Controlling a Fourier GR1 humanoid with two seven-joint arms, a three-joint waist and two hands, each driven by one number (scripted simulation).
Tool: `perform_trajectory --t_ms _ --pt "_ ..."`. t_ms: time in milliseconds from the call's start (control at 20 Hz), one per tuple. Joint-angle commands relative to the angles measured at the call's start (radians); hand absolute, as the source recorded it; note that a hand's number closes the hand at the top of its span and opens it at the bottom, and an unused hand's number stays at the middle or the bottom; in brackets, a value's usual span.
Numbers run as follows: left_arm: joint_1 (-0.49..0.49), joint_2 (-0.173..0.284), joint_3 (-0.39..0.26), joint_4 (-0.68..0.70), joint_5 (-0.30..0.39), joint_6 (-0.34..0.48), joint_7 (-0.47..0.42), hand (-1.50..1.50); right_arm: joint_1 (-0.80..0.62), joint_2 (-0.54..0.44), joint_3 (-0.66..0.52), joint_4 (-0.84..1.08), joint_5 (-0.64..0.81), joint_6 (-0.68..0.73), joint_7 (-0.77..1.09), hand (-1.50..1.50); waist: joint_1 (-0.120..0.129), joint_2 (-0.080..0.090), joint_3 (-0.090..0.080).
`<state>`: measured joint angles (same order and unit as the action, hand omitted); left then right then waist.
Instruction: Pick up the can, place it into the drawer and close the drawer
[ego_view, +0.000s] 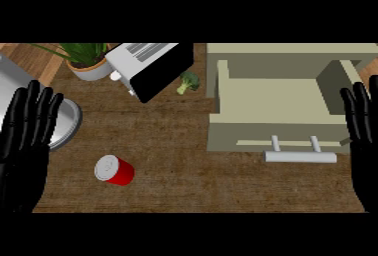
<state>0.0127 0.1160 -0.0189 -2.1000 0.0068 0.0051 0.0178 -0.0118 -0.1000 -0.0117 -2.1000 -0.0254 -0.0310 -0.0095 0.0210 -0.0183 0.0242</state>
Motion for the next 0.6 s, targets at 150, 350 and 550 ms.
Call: perform_trajectory --t_ms 150,350,550 --pt "0.206 -0.055 -0.006 -0.211 -0.115 0.107 0.025 -1.50 -0.038 -0.005 -0.027 -0.012 -0.012 -0.016 0.069 -1.50 -0.005 0.014 -0.024" --pt "0.373 -0.114 0.004 -0.149 -0.106 0.284 0.178 -1.50 0.084 0.019 -0.056 0.036 0.000 -0.069 0.170 -1.50 0.017 0.017 -0.025" --pt "0.441 -0.115 -0.094 -0.269 -0.176 0.383 0.300 -1.50 0.126 0.032 -0.022 0.035 0.018 -0.063 0.177 -1.50 -0.011 0.016 -0.023"
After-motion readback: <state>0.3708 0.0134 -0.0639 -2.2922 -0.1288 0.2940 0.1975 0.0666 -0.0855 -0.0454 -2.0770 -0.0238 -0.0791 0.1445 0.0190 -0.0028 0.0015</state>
